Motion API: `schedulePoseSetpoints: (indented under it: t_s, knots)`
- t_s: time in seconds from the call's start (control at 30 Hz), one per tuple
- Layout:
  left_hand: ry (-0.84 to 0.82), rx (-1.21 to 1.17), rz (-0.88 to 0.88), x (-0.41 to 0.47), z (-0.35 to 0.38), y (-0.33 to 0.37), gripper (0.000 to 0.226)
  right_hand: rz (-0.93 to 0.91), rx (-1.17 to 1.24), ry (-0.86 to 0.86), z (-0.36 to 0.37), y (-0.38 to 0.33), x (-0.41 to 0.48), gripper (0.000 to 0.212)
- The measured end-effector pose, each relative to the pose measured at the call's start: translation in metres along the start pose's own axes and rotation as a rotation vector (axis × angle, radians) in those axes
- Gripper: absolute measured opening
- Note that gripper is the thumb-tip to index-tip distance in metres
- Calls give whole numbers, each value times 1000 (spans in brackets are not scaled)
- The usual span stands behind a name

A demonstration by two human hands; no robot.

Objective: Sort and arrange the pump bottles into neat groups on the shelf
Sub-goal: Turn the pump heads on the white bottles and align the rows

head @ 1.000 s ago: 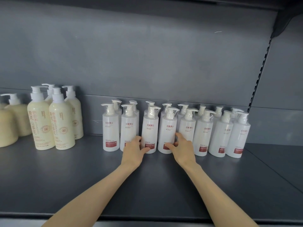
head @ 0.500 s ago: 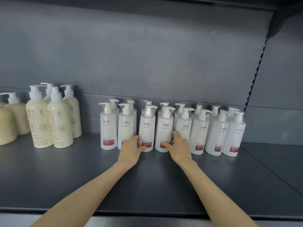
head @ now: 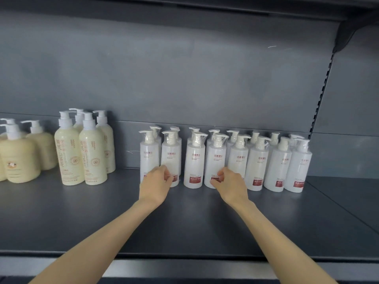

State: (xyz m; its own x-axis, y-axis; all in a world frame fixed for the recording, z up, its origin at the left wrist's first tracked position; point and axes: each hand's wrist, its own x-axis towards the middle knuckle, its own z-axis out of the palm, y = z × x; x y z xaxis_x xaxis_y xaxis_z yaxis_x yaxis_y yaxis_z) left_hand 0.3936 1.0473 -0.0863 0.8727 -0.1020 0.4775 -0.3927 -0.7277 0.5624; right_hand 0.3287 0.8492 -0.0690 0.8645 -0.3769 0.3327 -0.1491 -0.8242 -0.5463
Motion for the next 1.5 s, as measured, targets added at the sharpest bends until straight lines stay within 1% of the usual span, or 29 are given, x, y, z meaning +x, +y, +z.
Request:
schedulePoseSetpoints:
  t_s: [0.13, 0.27, 0.43, 0.5, 0.67, 0.83, 0.9, 1.03, 1.3, 1.5]
  knots:
    - [24, -7, -10, 2, -22, -28, 16, -28, 56, 19, 14, -31, -9, 34]
    - [-13, -18, -23, 12, -40, -57, 33, -25, 39, -1, 38, -68, -14, 34]
    - [-170, -31, -3, 33, -43, -91, 59, -17, -26, 10, 63, -100, -13, 38]
    - [-227, -58, 18, 40, -41, -97, 65, 6, -30, 14, 70, -108, -11, 42]
    - [-344, -149, 100, 50, -39, -105, 62, 52, -28, 7, 85, -121, -3, 56]
    - [-362, -260, 115, 48, -37, -109, 68, 73, 8, 42, 90, -119, 0, 63]
    - [-363, -274, 114, 47, -36, -110, 68, 59, 48, 54, 92, -118, 0, 62]
    - [-358, -285, 93, 49, -36, -110, 59, 39, 107, 64, 94, -116, -1, 58]
    - [-365, -275, 96, 49, -38, -108, 54, 35, 128, 57, 93, -112, 2, 53]
    - [-369, -263, 90, 49, -37, -108, 54, 24, 129, 54, 93, -111, 1, 53]
